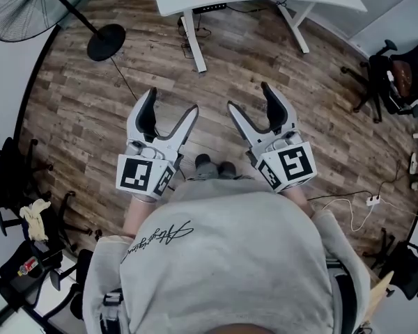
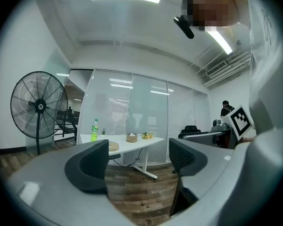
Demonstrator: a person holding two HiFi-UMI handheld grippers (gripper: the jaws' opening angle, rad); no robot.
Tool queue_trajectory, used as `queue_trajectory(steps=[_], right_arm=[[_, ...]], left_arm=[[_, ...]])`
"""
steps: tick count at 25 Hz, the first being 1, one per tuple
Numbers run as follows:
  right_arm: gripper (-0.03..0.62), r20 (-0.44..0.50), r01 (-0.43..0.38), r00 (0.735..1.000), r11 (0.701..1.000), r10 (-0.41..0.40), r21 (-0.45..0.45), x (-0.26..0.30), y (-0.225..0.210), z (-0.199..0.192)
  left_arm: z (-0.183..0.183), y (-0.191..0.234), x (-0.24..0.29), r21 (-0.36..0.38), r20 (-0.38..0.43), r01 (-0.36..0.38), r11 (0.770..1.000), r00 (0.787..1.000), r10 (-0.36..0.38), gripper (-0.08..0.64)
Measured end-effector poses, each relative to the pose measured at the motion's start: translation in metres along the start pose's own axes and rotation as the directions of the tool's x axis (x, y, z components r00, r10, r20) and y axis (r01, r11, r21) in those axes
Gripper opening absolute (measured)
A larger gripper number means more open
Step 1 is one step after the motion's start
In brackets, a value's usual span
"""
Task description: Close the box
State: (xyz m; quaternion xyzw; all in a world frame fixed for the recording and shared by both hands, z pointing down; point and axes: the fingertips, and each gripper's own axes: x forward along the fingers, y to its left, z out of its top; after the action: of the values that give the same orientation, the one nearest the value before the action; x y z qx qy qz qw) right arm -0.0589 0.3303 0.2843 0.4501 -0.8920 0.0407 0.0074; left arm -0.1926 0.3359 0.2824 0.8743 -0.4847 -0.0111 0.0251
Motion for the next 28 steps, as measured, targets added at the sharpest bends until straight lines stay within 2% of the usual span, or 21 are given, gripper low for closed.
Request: queue_trajectory(steps=[3,6,17,22,28], right_arm=[[0.403,0.008,0.026,1.000,1.000,-0.027,0.015,0.003,-0.003,0.000],[0.445,0.013,0.040,0.999,0.999,-0.040,0.019,0.006,-0.004,-0.001],[0.456,0.031,0.049,0.998,0.999,-0.049,0.015,0.023,0.001,0.001],[0.449,0.055,0.052,0.997,0.996,-0.056,0.075,0.033,0.003,0.003],[0.444,0.060,0.102,0.992,0.991,-0.107,0.091,0.038,0.005,-0.004]], left_arm=[[0.002,0.006,0.000,0.015,0.012,-0.017,1.000,1.000,0.017,0.418],[0.001,0.013,0.002,0.021,0.007,-0.030,0.999,1.000,0.030,0.446],[-0.003,0.035,0.004,0.012,-0.008,-0.040,0.999,0.999,0.040,0.456],[-0.005,0.051,0.003,0.007,-0.011,-0.032,0.999,0.999,0.032,0.456],[-0.008,0.067,0.001,0.005,-0.016,0.011,1.000,1.000,-0.011,0.455]])
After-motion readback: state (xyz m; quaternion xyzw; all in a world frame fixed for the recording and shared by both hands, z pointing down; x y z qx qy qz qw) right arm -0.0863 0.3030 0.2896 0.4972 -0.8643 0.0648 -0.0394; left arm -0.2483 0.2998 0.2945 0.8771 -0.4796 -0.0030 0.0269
